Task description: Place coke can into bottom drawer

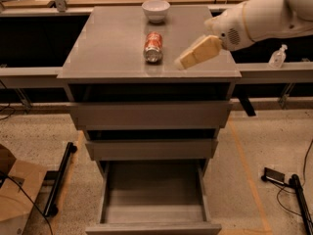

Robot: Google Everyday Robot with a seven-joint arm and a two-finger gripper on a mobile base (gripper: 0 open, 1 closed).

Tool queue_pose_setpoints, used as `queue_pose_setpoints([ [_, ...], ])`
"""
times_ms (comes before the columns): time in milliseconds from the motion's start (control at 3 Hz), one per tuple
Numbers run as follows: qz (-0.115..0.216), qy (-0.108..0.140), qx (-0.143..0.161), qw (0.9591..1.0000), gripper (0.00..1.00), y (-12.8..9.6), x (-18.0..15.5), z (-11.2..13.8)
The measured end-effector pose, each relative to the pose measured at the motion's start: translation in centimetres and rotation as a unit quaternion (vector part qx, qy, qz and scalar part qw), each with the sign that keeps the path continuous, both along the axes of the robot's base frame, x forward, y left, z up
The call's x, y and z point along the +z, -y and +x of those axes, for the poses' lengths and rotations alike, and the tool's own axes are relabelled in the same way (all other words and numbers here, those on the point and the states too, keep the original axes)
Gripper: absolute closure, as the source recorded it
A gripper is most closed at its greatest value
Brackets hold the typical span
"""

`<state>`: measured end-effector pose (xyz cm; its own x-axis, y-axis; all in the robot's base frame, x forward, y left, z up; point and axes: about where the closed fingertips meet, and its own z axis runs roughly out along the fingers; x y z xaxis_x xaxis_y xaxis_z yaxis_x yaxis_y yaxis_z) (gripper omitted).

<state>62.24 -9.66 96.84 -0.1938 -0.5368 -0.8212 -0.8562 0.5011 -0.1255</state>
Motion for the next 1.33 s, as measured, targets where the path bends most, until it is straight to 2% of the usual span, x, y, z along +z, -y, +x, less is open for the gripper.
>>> queue_pose_setpoints([
  [333, 0.009, 0.004, -0.005, 0.9999, 0.00, -0.4, -0.1, 0.9],
  [667, 0.031, -0.012, -0.020, 0.9993, 0.00, -2.2, -1.4, 1.7],
  [1000, 0.051, -0.013, -0.028, 0.9982, 0.00, -4.6, -2.3, 3.1],
  [1333, 0.073, -0.004, -0.043, 0.9964, 0.00, -6.6, -3.7, 5.4],
])
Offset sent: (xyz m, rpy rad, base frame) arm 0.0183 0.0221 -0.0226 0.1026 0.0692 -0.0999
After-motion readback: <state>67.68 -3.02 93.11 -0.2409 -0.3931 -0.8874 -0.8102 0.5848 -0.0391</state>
